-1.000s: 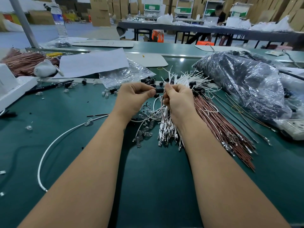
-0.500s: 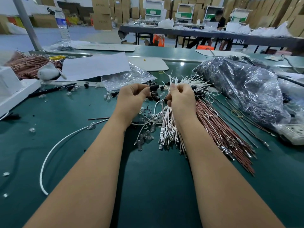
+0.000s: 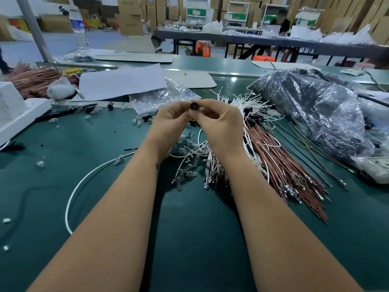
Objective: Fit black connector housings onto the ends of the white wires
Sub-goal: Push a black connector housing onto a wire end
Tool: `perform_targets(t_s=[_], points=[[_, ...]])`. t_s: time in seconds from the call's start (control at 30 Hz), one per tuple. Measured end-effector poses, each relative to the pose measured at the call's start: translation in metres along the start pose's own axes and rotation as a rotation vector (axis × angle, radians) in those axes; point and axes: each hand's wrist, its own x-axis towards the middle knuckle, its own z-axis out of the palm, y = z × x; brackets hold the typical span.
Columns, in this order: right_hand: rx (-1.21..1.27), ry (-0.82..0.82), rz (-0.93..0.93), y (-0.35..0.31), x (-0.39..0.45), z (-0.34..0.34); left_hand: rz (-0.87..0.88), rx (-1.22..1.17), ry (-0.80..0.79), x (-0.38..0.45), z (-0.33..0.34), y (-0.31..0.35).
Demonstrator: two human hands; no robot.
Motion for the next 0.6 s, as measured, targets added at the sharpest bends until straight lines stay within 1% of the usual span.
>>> perform_targets(t_s=[0.17, 0.43, 0.5, 0.6], points=[[-0.003, 0.000, -0.039, 0.0000, -0.0007, -0.0008, 0.015, -0.054, -0.022, -0.0001, -0.0004, -0.0004], [-0.028, -0.015, -0.072, 0.0014, 0.0000, -0.0007, 0.022, -0.057, 0.038, 0.0008, -0.0002, -0.0004], [-0.055, -0.001, -0.062, 0.0025, 0.0008, -0.0012, 0.005, -0.017, 0.071, 0.0012, -0.0004, 0.0002], [-0.085, 0.041, 0.019, 0.0051, 0.0020, -0.0036, -0.035, 0.112, 0.127, 0.0016, -0.0015, 0.0014]])
